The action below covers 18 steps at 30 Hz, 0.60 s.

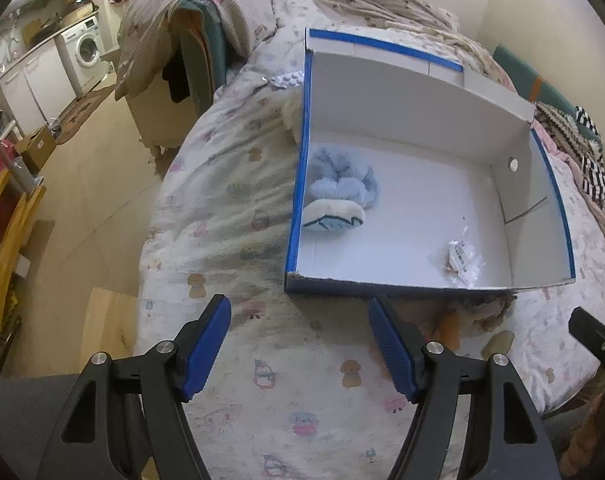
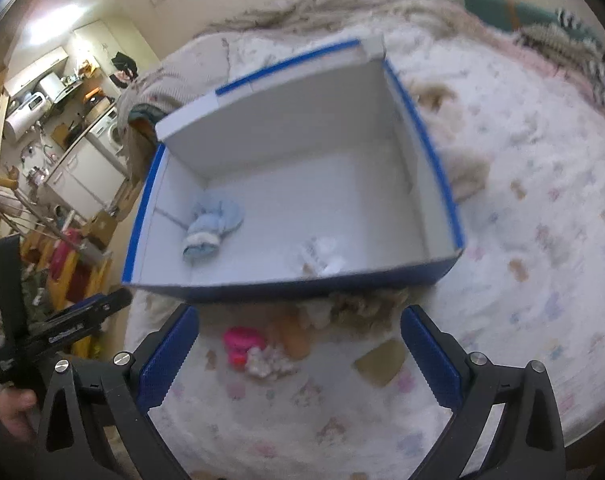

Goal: Organize soft objects
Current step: 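Withdraw both open tools back toward the items in front of the box, then grasp the pink rubber toy with the left tool while the right tool grasps the beige scrunchie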

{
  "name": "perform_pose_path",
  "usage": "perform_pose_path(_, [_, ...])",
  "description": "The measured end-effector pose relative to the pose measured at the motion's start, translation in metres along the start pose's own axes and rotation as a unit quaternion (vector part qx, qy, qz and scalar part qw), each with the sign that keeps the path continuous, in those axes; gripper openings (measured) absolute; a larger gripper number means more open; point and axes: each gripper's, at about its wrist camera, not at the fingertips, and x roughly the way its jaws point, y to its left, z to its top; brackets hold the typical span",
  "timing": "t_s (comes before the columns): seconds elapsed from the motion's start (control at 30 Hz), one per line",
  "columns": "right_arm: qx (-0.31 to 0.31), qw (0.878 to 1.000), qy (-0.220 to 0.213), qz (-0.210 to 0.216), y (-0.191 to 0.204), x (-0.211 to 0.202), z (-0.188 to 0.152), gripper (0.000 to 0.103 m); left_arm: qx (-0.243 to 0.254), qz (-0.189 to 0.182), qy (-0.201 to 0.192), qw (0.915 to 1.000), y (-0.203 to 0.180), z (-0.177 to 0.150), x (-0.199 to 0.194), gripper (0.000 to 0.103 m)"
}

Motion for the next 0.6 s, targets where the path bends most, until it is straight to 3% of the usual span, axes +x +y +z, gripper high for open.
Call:
perform_pose_path(0.33, [0.018,0.997,0.052,-0.053,-0.011,0.027,-0.006,0.103,0.036,-0.022,0.067,0.9969,-0.028,-0.013,0.03,0.069])
perform_pose_path(0.6, [0.043,0.996,0.065,-0.049,-0.024,0.037,-0.001,0.103,0.036,-0.084,0.155,0.9838,-0.07,-0.017,0.077,0.069])
